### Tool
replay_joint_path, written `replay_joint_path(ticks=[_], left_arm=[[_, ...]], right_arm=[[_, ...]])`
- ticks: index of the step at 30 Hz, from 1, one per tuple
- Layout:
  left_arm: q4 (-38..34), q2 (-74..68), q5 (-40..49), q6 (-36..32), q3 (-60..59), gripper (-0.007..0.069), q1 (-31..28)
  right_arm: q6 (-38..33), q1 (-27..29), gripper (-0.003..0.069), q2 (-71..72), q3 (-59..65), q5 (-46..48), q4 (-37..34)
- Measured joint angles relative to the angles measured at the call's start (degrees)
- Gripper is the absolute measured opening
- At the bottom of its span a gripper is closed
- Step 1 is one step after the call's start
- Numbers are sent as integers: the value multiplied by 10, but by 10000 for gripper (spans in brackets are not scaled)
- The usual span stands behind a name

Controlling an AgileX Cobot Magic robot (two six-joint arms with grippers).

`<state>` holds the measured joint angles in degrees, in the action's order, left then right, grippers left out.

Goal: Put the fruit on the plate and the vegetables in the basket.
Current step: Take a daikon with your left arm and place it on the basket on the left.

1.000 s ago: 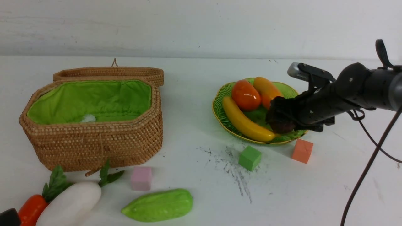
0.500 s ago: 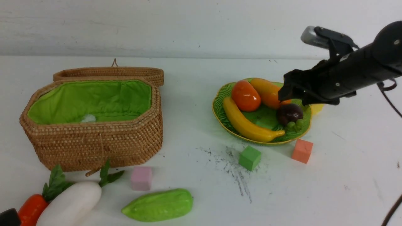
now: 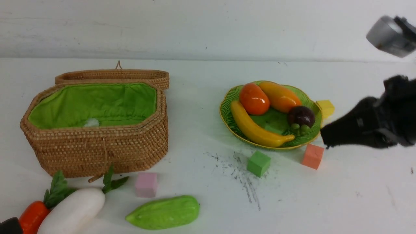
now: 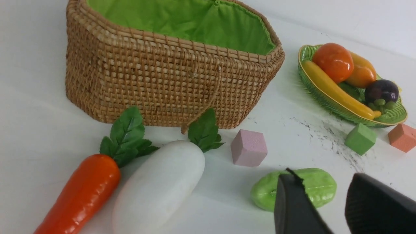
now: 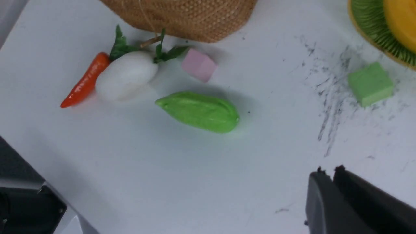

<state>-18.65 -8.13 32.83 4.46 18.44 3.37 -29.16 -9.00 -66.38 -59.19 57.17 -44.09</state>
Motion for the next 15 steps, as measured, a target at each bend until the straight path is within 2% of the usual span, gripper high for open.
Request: replay_joint_path(ticks=[3, 15], left_arm=[[0, 0, 0, 0, 0, 239, 2], [0, 0, 0, 0, 0, 239, 3]], right_arm=[[-5, 0, -17, 57, 64, -1, -3], [-4, 0, -18, 252, 107, 87, -15]])
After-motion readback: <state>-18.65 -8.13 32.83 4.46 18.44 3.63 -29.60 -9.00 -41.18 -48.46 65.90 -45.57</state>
